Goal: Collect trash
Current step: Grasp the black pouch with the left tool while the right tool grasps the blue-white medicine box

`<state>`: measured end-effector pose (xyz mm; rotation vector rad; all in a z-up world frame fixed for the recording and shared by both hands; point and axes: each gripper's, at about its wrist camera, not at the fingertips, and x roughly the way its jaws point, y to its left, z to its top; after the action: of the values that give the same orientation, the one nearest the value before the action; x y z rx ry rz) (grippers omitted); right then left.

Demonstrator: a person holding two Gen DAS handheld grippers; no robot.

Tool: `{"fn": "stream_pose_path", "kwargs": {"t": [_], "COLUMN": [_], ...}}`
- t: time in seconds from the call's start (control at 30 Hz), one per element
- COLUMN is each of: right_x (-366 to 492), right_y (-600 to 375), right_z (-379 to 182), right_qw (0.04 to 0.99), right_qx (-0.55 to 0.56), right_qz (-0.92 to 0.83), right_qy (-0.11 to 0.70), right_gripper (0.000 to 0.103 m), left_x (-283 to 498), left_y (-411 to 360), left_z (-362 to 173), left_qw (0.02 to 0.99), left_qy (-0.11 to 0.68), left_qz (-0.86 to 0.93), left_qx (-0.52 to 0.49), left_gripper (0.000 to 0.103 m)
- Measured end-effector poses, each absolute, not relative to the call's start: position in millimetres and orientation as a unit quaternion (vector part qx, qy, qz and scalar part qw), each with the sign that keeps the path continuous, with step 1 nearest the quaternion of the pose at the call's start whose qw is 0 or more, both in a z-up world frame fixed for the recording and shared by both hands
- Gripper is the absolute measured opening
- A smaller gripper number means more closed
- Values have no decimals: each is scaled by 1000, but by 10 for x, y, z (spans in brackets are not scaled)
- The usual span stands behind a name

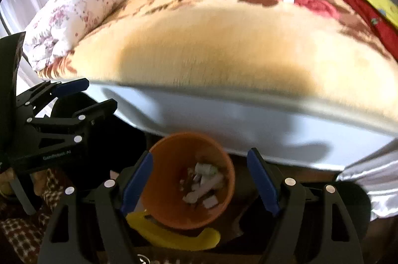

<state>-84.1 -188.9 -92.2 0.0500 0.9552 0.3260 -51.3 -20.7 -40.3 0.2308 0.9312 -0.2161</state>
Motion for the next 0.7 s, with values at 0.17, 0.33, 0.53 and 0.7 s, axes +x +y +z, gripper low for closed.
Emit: {"fn": "stream_pose_path", "kwargs": {"t": [0.17, 0.33, 0.53, 0.7], "right_x": [-565, -155, 667, 1564], "right_y": [-2082, -2358, -2796, -3032], "right_z": [-640, -483, -379, -350], "right_qw": [904, 924, 938, 931], "right_qx": [17, 26, 35, 60], "right_qz": [122, 90, 23, -2], "right_qy": [409, 372, 343, 361], "right_gripper": [81, 83, 86, 86], "left_x": [-244, 59, 426, 657], "left_y": [-261, -335, -413, -489], "left_z": [-249, -157, -115, -123], "left_qw": [892, 900, 903, 905], "left_qy": [427, 413, 407, 404], "left_qz": [-99, -94, -96, -104], "left_qx": [108, 105, 94, 85], "left_gripper": [77, 77, 77, 77]}}
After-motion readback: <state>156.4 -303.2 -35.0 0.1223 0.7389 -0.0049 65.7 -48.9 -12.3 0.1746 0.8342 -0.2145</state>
